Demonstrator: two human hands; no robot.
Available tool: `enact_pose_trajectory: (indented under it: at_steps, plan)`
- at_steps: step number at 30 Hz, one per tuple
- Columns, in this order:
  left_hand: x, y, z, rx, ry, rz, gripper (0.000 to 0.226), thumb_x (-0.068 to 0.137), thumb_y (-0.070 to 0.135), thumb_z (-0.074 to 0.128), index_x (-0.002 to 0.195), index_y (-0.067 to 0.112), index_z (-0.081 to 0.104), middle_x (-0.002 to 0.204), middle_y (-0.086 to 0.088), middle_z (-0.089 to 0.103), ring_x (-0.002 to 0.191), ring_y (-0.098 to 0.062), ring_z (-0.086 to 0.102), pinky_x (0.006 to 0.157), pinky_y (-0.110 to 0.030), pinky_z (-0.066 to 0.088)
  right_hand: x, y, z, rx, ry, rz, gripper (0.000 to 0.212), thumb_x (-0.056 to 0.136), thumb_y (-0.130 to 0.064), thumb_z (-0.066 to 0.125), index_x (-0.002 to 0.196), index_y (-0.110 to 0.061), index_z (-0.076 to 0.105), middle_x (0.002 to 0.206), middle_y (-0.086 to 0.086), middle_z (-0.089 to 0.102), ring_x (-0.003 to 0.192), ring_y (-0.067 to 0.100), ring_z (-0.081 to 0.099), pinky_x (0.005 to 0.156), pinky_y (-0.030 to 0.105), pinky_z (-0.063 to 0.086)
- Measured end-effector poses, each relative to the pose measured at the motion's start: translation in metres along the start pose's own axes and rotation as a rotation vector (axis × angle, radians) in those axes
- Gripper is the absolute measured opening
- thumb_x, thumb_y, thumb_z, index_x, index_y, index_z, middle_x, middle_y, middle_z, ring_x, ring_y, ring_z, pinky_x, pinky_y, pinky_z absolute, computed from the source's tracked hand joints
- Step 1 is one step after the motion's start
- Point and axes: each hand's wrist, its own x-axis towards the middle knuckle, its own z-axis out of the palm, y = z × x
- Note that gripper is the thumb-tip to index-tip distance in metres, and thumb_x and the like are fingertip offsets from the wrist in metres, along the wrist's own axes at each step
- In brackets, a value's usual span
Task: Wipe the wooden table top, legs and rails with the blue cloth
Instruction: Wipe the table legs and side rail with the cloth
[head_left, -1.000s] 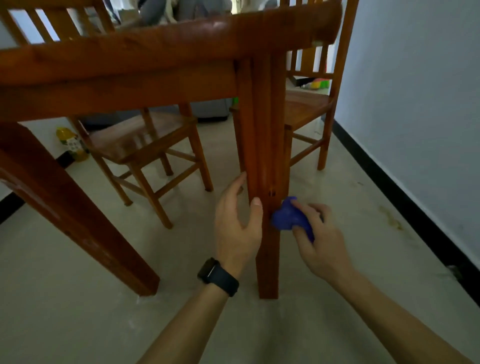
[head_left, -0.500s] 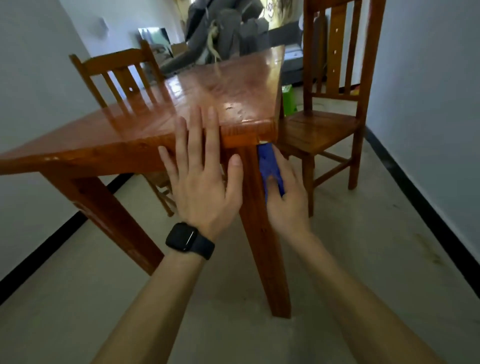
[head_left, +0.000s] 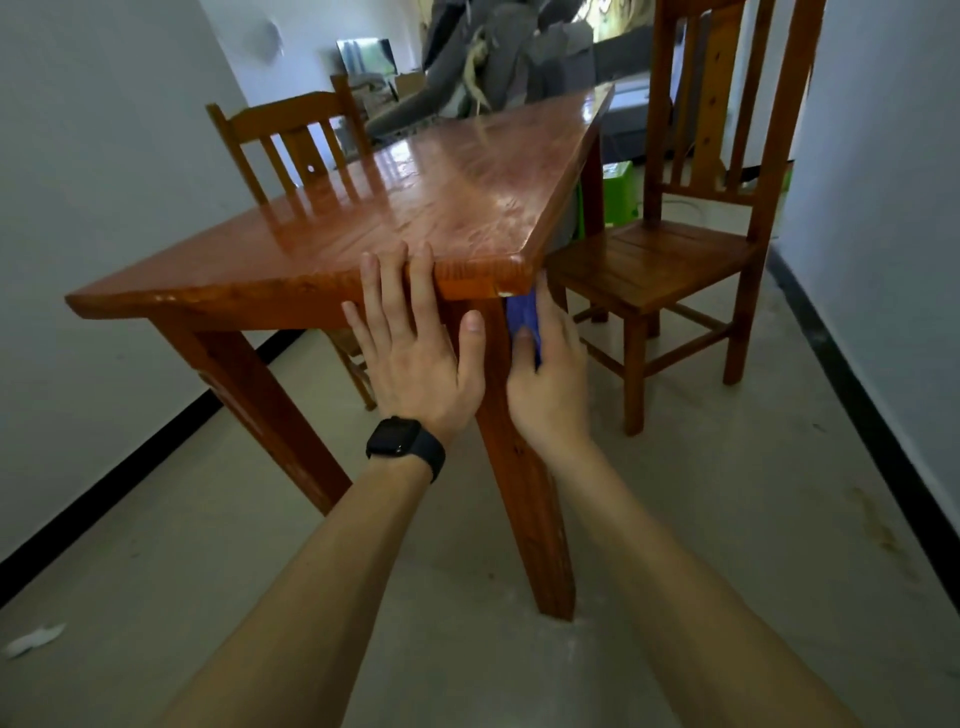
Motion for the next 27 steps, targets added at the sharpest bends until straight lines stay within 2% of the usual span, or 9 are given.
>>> enact_pose_trajectory:
  at_steps: [2, 6, 9, 12, 15, 18, 22, 24, 27]
  plan:
    - [0.0, -0.001, 0.0, 0.003, 0.0, -0.009, 0.066, 0.098, 0.049, 0.032, 0.154, 0.017, 0.018, 0.162, -0.007, 0.02, 0.151, -0.026, 0.004, 0.117, -0.063, 0.006, -0.021, 0.033, 0.003, -0.109, -0.027, 0.127, 0.044, 0.102, -0.024, 0.043, 0.144, -0.034, 0.036, 0.121, -0.013, 0.051, 0.106, -0.002, 0.048, 0.091, 0.018, 0.039]
    - [0.0, 0.009, 0.001, -0.032, 0.001, -0.051, 0.063, 0.099, 0.048, 0.031, 0.154, 0.018, 0.018, 0.162, -0.007, 0.019, 0.152, -0.025, 0.002, 0.117, -0.063, 0.007, -0.06, 0.109, -0.02, -0.351, -0.513, 0.733, 0.017, 0.101, -0.017, 0.046, 0.091, -0.014, 0.059, 0.072, -0.003, 0.054, 0.065, 0.008, 0.053, 0.08, 0.038, 0.052]
    - [0.001, 0.007, 0.002, -0.035, 0.008, -0.048, 0.06, 0.1, 0.046, 0.03, 0.154, 0.019, 0.019, 0.161, -0.007, 0.021, 0.152, -0.025, 0.004, 0.117, -0.063, 0.008, -0.042, 0.1, -0.028, -0.147, -0.254, 0.567, 0.018, 0.099, -0.02, 0.05, 0.113, -0.02, 0.06, 0.089, -0.006, 0.064, 0.079, 0.005, 0.062, 0.074, 0.028, 0.052]
    - [0.0, 0.003, 0.002, -0.022, 0.009, -0.038, 0.059, 0.101, 0.044, 0.031, 0.154, 0.019, 0.02, 0.161, -0.006, 0.023, 0.151, -0.025, 0.006, 0.117, -0.063, 0.01, -0.003, 0.032, -0.023, 0.099, -0.092, 0.241, 0.044, 0.101, -0.029, 0.047, 0.142, -0.04, 0.039, 0.129, -0.019, 0.054, 0.113, -0.005, 0.051, 0.09, 0.018, 0.04]
    - [0.0, 0.007, 0.0, -0.012, 0.015, -0.047, 0.059, 0.101, 0.043, 0.03, 0.154, 0.018, 0.021, 0.16, -0.007, 0.024, 0.151, -0.025, 0.006, 0.117, -0.062, 0.011, 0.0, 0.0, -0.003, 0.012, -0.021, 0.007, 0.051, 0.103, -0.028, 0.042, 0.15, -0.04, 0.027, 0.131, -0.015, 0.046, 0.111, -0.003, 0.046, 0.09, 0.013, 0.038]
    - [0.0, 0.007, -0.002, -0.024, 0.004, -0.055, 0.058, 0.101, 0.042, 0.032, 0.153, 0.019, 0.021, 0.16, -0.006, 0.023, 0.151, -0.025, 0.005, 0.117, -0.062, 0.011, -0.04, 0.05, 0.009, -0.096, -0.02, 0.208, 0.046, 0.102, -0.025, 0.043, 0.147, -0.032, 0.035, 0.121, -0.018, 0.038, 0.094, -0.008, 0.042, 0.081, 0.01, 0.036]
    - [-0.001, 0.012, -0.004, -0.047, -0.004, -0.073, 0.057, 0.101, 0.041, 0.031, 0.153, 0.021, 0.02, 0.16, -0.005, 0.022, 0.151, -0.025, 0.005, 0.116, -0.065, 0.012, -0.086, 0.128, -0.015, -0.274, -0.446, 0.742, 0.011, 0.1, -0.013, 0.044, 0.104, -0.014, 0.054, 0.083, 0.004, 0.059, 0.069, 0.011, 0.055, 0.067, 0.029, 0.047]
    - [-0.001, 0.014, -0.002, -0.052, 0.005, -0.077, 0.057, 0.101, 0.042, 0.03, 0.153, 0.021, 0.019, 0.16, -0.005, 0.021, 0.151, -0.025, 0.005, 0.116, -0.065, 0.013, -0.077, 0.123, -0.021, -0.152, -0.339, 0.688, 0.015, 0.1, -0.013, 0.046, 0.101, -0.025, 0.054, 0.087, 0.002, 0.061, 0.079, 0.015, 0.062, 0.073, 0.03, 0.05]
    - [-0.001, 0.013, 0.001, -0.06, 0.014, -0.081, 0.057, 0.101, 0.044, 0.028, 0.153, 0.021, 0.018, 0.16, -0.004, 0.02, 0.151, -0.025, 0.005, 0.117, -0.064, 0.011, -0.034, 0.069, -0.021, 0.019, -0.085, 0.399, 0.03, 0.1, -0.025, 0.048, 0.124, -0.043, 0.048, 0.114, -0.021, 0.055, 0.095, -0.01, 0.053, 0.092, 0.023, 0.043]
